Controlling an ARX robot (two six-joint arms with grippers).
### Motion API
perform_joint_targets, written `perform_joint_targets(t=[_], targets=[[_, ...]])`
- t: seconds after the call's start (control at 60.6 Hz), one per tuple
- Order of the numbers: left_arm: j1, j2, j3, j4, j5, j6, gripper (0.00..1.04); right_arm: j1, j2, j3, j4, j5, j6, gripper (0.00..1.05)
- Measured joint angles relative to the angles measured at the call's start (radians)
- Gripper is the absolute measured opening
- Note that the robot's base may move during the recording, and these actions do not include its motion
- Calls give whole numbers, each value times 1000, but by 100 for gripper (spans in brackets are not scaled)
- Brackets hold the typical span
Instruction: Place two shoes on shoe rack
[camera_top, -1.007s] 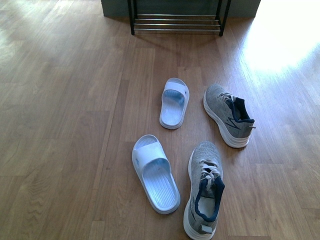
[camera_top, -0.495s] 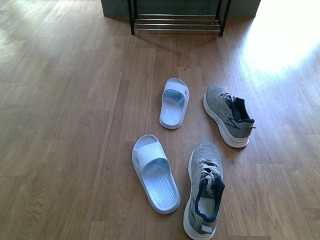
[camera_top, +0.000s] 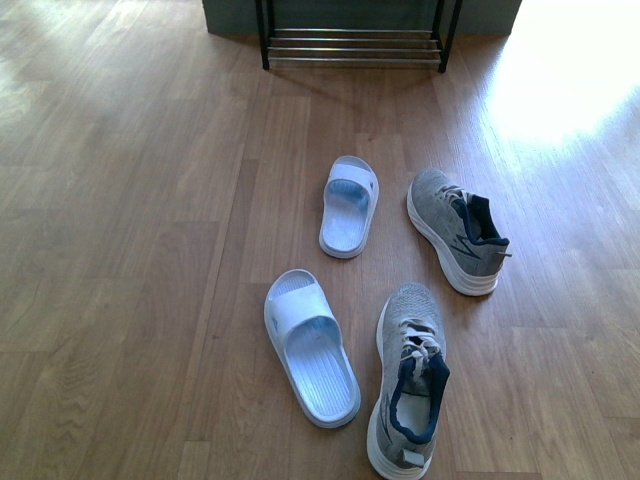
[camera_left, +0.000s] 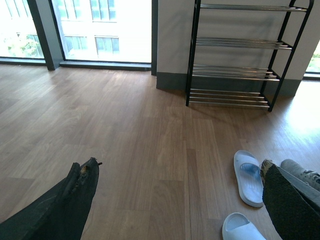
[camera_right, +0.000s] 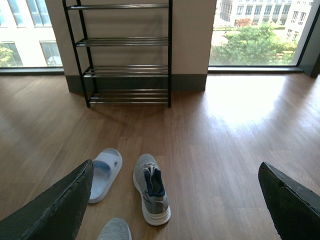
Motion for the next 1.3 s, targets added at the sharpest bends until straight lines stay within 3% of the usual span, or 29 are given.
perform_joint_targets(t=[1.155, 1.172, 1.205, 1.254, 1.304], targets=[[0, 0, 0, 0, 0, 0, 95, 0, 0, 0, 0, 0, 0, 96], [0, 0, 0, 0, 0, 0, 95, -3, 3, 1, -4, -14, 2, 96], [0, 0, 0, 0, 0, 0, 95, -47, 39, 21, -73, -151, 8, 96], [0, 0, 0, 0, 0, 0, 95, -84, 151, 43, -119, -274, 23, 96], [0, 0, 0, 0, 0, 0, 95, -80, 272, 63, -120, -272, 24, 96]])
